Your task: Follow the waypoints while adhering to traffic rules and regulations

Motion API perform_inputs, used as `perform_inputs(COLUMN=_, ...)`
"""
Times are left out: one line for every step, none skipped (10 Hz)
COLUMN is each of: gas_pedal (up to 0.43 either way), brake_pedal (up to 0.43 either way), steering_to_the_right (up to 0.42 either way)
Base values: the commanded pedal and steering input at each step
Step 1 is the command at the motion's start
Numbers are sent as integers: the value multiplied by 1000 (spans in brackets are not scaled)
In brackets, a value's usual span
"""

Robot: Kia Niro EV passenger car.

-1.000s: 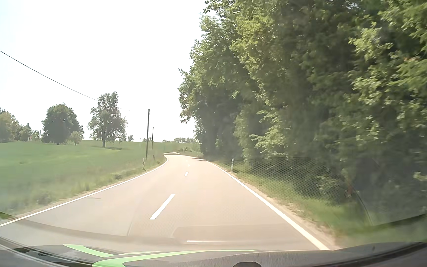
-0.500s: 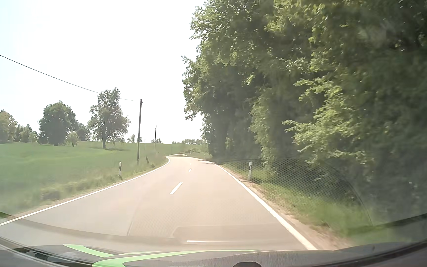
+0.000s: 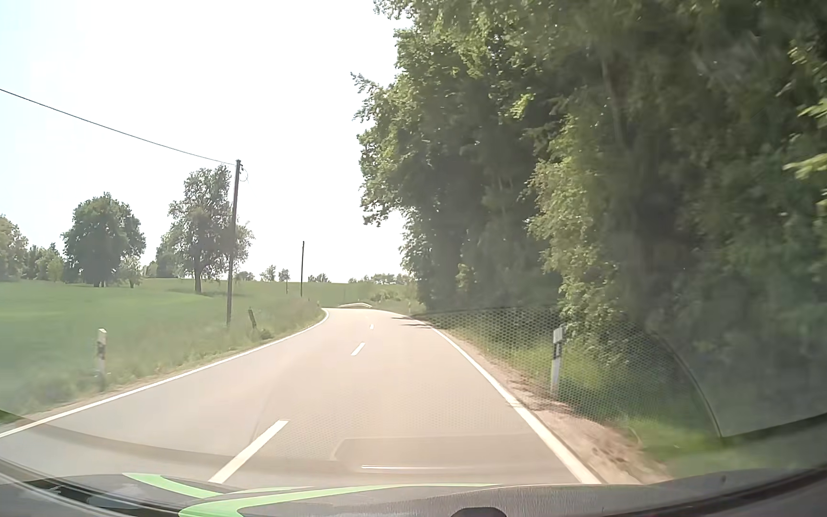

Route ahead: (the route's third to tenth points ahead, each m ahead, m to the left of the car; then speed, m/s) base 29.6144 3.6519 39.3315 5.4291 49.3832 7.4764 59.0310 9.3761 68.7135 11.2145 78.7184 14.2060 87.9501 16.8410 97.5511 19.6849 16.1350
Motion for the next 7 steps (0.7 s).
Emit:
perform_inputs(gas_pedal=189, brake_pedal=0, steering_to_the_right=-21)
perform_inputs(gas_pedal=189, brake_pedal=0, steering_to_the_right=-21)
perform_inputs(gas_pedal=189, brake_pedal=0, steering_to_the_right=-21)
perform_inputs(gas_pedal=189, brake_pedal=0, steering_to_the_right=-20)
perform_inputs(gas_pedal=189, brake_pedal=0, steering_to_the_right=-20)
perform_inputs(gas_pedal=177, brake_pedal=0, steering_to_the_right=-20)
perform_inputs(gas_pedal=177, brake_pedal=0, steering_to_the_right=-21)
